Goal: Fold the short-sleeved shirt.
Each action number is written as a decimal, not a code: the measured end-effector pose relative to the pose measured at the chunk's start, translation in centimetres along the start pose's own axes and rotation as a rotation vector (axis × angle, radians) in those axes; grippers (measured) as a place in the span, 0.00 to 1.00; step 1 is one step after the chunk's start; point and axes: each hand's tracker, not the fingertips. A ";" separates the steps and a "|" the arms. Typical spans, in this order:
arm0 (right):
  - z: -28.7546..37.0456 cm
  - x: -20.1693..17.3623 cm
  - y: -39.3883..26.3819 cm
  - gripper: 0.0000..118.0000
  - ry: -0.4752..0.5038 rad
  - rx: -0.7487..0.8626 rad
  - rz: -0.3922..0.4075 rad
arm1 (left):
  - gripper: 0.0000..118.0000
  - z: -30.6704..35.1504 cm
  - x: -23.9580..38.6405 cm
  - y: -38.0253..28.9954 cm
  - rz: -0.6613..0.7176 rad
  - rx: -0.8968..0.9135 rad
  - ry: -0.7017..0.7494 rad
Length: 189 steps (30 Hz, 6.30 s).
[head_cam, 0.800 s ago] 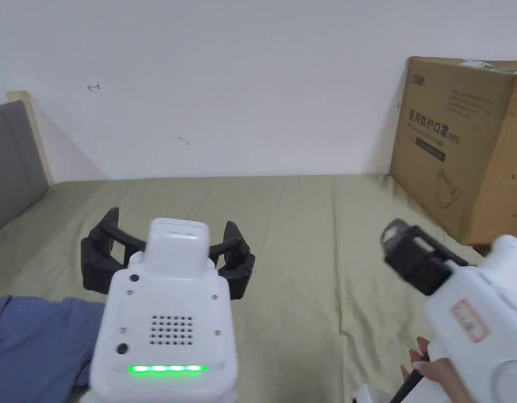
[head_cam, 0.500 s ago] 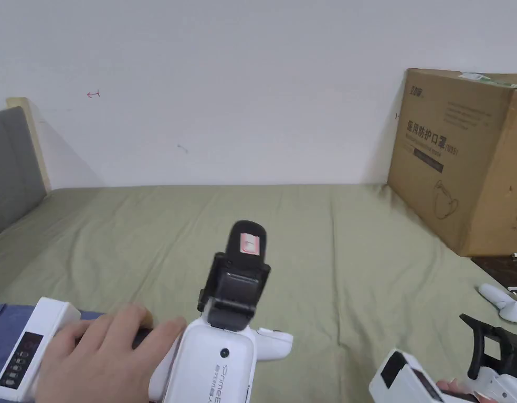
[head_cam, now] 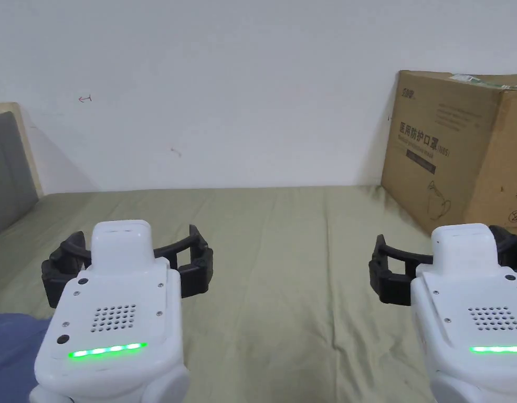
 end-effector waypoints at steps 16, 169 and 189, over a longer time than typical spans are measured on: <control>0.6 1.5 -0.7 1.00 0.107 -0.040 -0.187 | 1.00 1.1 0.5 0.2 0.027 0.020 -0.131; -4.0 2.3 -0.5 0.00 0.154 -0.087 -0.323 | 0.00 -0.5 -3.4 -2.9 0.169 -0.077 -0.169; -9.6 1.4 -5.3 0.00 0.315 -0.466 -0.337 | 0.94 -23.6 -4.2 -24.0 0.225 -1.327 -0.383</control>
